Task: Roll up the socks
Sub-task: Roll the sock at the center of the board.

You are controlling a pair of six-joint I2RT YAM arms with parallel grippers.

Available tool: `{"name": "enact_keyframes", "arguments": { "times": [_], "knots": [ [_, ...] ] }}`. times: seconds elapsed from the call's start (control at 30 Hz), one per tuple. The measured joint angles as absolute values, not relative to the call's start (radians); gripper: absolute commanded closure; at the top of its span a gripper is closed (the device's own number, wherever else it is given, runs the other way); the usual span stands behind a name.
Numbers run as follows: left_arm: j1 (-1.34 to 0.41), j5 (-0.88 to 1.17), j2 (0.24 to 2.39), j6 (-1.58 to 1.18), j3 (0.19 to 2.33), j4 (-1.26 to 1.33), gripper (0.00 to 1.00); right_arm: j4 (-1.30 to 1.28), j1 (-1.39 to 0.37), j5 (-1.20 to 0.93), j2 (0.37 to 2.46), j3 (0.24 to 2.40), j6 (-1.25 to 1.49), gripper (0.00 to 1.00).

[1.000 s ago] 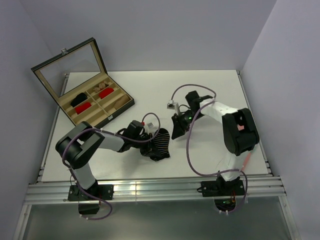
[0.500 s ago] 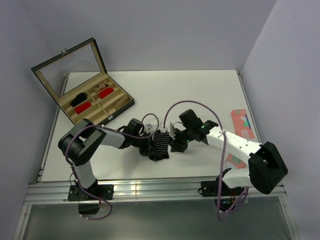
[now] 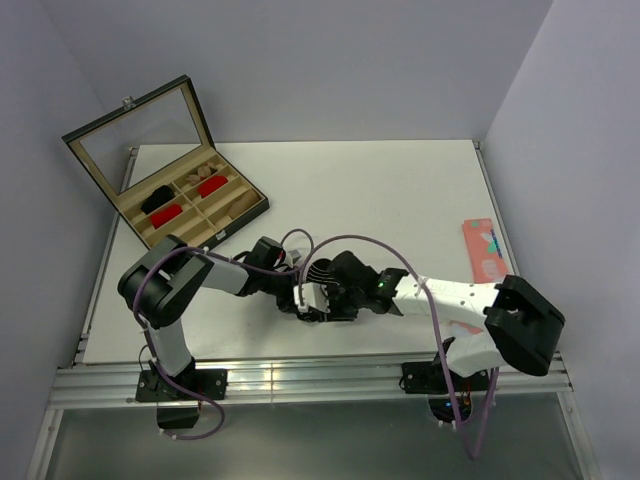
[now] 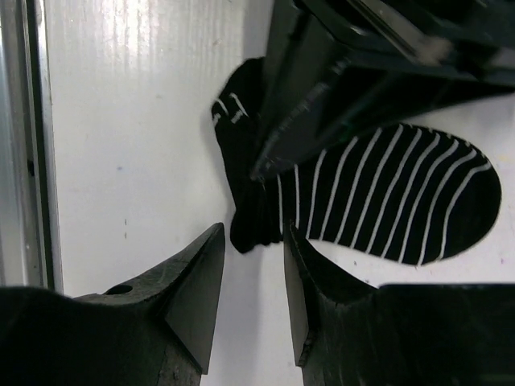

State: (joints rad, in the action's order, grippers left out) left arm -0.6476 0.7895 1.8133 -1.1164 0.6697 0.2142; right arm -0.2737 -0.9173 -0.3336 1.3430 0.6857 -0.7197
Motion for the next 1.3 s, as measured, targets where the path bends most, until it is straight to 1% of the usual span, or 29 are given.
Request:
{"name": "enact_keyframes", "arguments": {
  "times": [0.13,0.47,0.53,0.57,0.7,0.83,0.87,1.0,1.03,1.13,1.2,1.3],
  "knots": [
    [-0.647,0.79,1.813,-1.121,0.67,0.212,1.0,-0.238,-0.985,-0.272,1.396,0.686,-0.73,0.57],
    [-0.643,0.791,1.813,-1.121,0.67,0.198,1.0,-0.224,-1.066,-0.173,1.518,0.737,-0.731,0.59],
    [-0.639,0.792,1.813,-1.122,0.668,0.197,1.0,-0.224,-1.071,-0.163,1.528,0.749,-0.73,0.61],
    [-0.638,0.792,1.813,-1.122,0.667,0.197,1.0,-0.225,-1.071,-0.16,1.533,0.754,-0.729,0.65],
    [-0.632,0.792,1.813,-1.123,0.659,0.199,1.0,-0.234,-1.071,-0.151,1.555,0.778,-0.715,0.67],
    [-0.629,0.793,1.807,-1.128,0.645,0.213,1.0,-0.245,-1.071,-0.152,1.567,0.793,-0.704,0.73],
    [-0.628,0.793,1.804,-1.129,0.638,0.221,0.99,-0.255,-1.071,-0.155,1.573,0.801,-0.7,0.76],
    [-0.625,0.792,1.787,-1.145,0.598,0.265,0.91,-0.292,-1.071,-0.186,1.589,0.829,-0.696,0.8],
    [-0.625,0.792,1.784,-1.147,0.592,0.272,0.87,-0.307,-1.068,-0.196,1.591,0.837,-0.695,0.81],
    [-0.625,0.787,1.767,-1.154,0.573,0.286,0.79,-0.352,-1.049,-0.236,1.602,0.867,-0.696,0.81],
    [-0.625,0.775,1.746,-1.163,0.56,0.291,0.76,-0.388,-1.029,-0.275,1.611,0.896,-0.696,0.81],
    [-0.625,0.74,1.706,-1.165,0.555,0.291,0.76,-0.453,-0.984,-0.331,1.626,0.948,-0.698,0.81]
  ]
}}
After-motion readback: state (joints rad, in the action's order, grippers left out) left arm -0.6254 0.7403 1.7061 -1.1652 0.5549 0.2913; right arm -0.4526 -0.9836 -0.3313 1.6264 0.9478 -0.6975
